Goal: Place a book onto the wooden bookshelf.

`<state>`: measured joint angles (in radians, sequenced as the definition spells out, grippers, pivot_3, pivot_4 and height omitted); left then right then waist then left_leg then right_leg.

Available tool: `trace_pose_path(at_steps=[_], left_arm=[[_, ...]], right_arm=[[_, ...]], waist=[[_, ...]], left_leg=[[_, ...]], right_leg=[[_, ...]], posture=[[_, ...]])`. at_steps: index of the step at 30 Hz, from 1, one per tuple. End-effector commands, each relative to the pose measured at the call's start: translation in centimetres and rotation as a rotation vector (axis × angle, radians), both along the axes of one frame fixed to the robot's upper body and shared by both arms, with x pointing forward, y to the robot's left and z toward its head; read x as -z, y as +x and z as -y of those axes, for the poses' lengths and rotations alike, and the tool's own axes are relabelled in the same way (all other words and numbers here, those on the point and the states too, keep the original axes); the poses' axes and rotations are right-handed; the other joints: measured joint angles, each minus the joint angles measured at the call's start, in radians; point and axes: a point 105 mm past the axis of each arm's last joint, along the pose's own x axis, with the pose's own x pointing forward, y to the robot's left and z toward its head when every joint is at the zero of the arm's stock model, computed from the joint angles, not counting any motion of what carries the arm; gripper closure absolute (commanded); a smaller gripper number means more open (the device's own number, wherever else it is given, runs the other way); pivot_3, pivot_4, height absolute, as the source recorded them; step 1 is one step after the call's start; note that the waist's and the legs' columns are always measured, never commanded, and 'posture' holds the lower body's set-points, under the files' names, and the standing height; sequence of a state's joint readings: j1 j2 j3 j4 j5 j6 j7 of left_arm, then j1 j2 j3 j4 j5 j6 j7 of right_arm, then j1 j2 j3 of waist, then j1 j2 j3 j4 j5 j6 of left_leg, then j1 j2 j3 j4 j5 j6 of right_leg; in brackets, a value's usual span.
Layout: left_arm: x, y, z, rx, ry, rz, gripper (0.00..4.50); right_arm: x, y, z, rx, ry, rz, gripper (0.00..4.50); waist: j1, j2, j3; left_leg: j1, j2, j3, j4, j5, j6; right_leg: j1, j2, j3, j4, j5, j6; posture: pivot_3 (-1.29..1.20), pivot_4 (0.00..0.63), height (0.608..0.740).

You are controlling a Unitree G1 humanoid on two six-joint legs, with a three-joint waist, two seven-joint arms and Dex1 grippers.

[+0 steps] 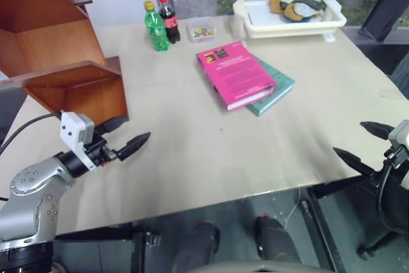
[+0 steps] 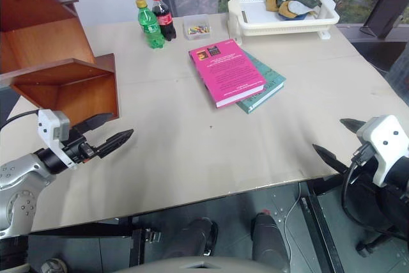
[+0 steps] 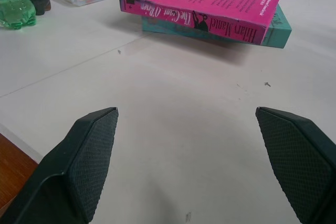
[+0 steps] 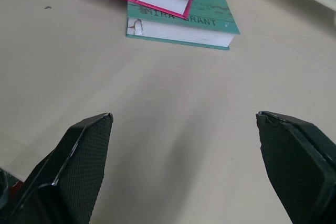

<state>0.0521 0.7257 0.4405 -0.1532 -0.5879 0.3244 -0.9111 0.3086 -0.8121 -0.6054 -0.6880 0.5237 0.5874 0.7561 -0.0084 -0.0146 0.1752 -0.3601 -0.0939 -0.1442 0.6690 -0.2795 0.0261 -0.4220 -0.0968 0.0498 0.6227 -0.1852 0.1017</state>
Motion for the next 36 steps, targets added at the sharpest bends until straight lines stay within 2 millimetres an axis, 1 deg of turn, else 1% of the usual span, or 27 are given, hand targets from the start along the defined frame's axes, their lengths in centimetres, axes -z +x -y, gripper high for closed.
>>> trace_pose_path(at_steps=[1,7,11,13,15,18,19,21,22,25,26,27,29,31,33,36], left_arm=[[-1.5,0.0,0.0,0.013,0.034,0.052,0.0],[-1.6,1.1,1.2,0.043,0.029,0.059,0.0],[-1.7,1.7,2.6,0.063,0.02,0.057,0.0],[-1.9,2.0,3.5,0.067,0.004,0.065,0.0],[-1.8,2.5,4.6,0.062,-0.048,0.013,0.0],[-1.2,3.1,6.4,0.066,-0.153,-0.131,0.0],[-1.3,3.2,7.2,0.095,-0.199,-0.168,0.0],[-1.7,3.4,8.6,0.136,-0.277,-0.202,0.0],[-1.8,3.5,9.2,0.147,-0.3,-0.216,0.0],[-1.7,3.8,10.8,0.166,-0.31,-0.227,0.0],[-1.6,3.8,11.0,0.168,-0.312,-0.23,0.0],[-1.6,4.1,11.3,0.163,-0.333,-0.239,0.0],[-1.4,4.5,11.8,0.149,-0.356,-0.26,0.0],[-0.9,5.3,12.2,0.114,-0.372,-0.294,0.0],[-0.5,6.4,12.8,0.073,-0.432,-0.346,0.0],[-0.1,7.5,14.2,0.05,-0.527,-0.421,0.0]], right_arm=[[-1.2,-0.1,-0.1,-0.009,-0.016,0.044,0.02],[-1.2,0.6,-0.8,-0.003,0.001,0.052,0.02],[-1.3,1.5,-1.2,0.022,0.01,0.083,0.02],[-1.0,2.2,-1.5,0.034,0.038,0.072,0.02],[-0.5,3.6,-1.2,0.1,0.038,0.054,0.02],[-0.5,5.9,-0.9,0.156,0.062,0.07,0.02],[-0.5,6.7,-0.9,0.176,0.063,0.086,0.02],[-0.6,8.1,-0.8,0.204,0.068,0.108,0.54],[-0.6,8.8,-0.7,0.216,0.07,0.116,0.89],[-0.5,10.7,-0.9,0.228,0.073,0.112,2.42],[-0.5,11.1,-1.0,0.229,0.072,0.112,2.76],[-0.4,12.0,-0.9,0.239,0.056,0.112,3.19],[-0.4,14.1,-0.7,0.275,0.026,0.122,4.44],[-0.5,16.9,-0.5,0.317,-0.001,0.135,4.44],[-0.7,19.3,-0.4,0.341,-0.018,0.144,4.44],[-1.1,21.4,-0.5,0.346,-0.041,0.17,4.44]], waist=[[0.0,0.0,0.0],[0.006,0.0,0.0],[0.004,0.0,0.0],[0.004,0.0,0.0],[0.004,-0.001,0.001],[0.004,-0.001,0.001],[0.003,-0.001,0.001],[0.001,-0.001,0.001],[0.0,-0.001,0.001],[-0.004,-0.001,0.001],[-0.005,-0.001,0.001],[-0.007,-0.001,0.001],[-0.006,-0.001,0.001],[-0.01,-0.001,0.001],[-0.007,-0.001,0.002],[-0.004,-0.001,0.002]], left_leg=[[0.0,0.0,0.0,0.0,0.0,0.0],[-0.001,0.0,0.0,0.0,0.0,0.0],[-0.001,0.0,0.0,-0.001,0.0,0.0],[-0.001,0.0,0.0,-0.001,0.0,0.0],[-0.001,0.0,0.0,-0.001,0.0,0.0],[-0.002,-0.001,0.0,0.0,0.0,0.0],[-0.001,-0.001,-0.001,0.0,0.0,0.0],[-0.002,-0.001,-0.001,0.0,0.0,0.0],[-0.002,-0.001,-0.001,-0.001,0.0,-0.001],[-0.003,-0.002,0.0,-0.001,0.002,-0.004],[-0.004,-0.002,0.001,-0.001,0.002,-0.004],[-0.005,-0.002,0.001,-0.001,0.002,-0.005],[-0.005,-0.002,0.002,-0.002,0.002,-0.005],[-0.006,-0.002,0.002,-0.002,0.002,-0.005],[-0.006,-0.004,0.004,-0.002,0.002,-0.005],[-0.006,-0.004,0.006,-0.002,0.003,-0.005]], right_leg=[[0.0,0.0,0.0,0.0,0.0,0.0],[0.0,0.0,0.0,-0.001,0.0,-0.001],[-0.001,0.0,0.0,-0.002,0.001,-0.001],[-0.001,0.0,0.0,-0.002,0.001,-0.001],[-0.001,-0.001,0.0,-0.002,0.002,-0.003],[-0.001,0.0,0.0,-0.002,0.003,-0.003],[-0.001,0.0,0.0,-0.001,0.003,-0.004],[-0.002,0.0,-0.001,-0.001,0.003,-0.004],[-0.002,0.0,-0.001,-0.001,0.003,-0.004],[-0.004,0.0,0.0,-0.001,0.003,-0.004],[-0.005,0.0,0.001,-0.001,0.003,-0.004],[-0.006,0.0,0.002,-0.001,0.003,-0.004],[-0.008,0.0,0.003,-0.001,0.003,-0.005],[-0.009,0.0,0.003,-0.001,0.003,-0.005],[-0.009,-0.001,0.005,0.0,0.003,-0.005],[-0.009,0.0,0.004,0.0,0.003,-0.005]], posture=[[0.0,0.15,0.74],[0.0,0.15,0.74],[0.0,0.15,0.74],[0.0,0.15,0.74],[0.0,0.15,0.74],[0.0,0.15,0.74],[0.0,0.15,0.74],[0.0,0.15,0.74],[0.0,0.15,0.74],[0.0,0.15,0.74],[0.0,0.15,0.74],[0.0,0.15,0.74],[0.0,0.15,0.74],[0.0,0.15,0.74],[0.0,0.15,0.74],[0.0,0.15,0.74]])
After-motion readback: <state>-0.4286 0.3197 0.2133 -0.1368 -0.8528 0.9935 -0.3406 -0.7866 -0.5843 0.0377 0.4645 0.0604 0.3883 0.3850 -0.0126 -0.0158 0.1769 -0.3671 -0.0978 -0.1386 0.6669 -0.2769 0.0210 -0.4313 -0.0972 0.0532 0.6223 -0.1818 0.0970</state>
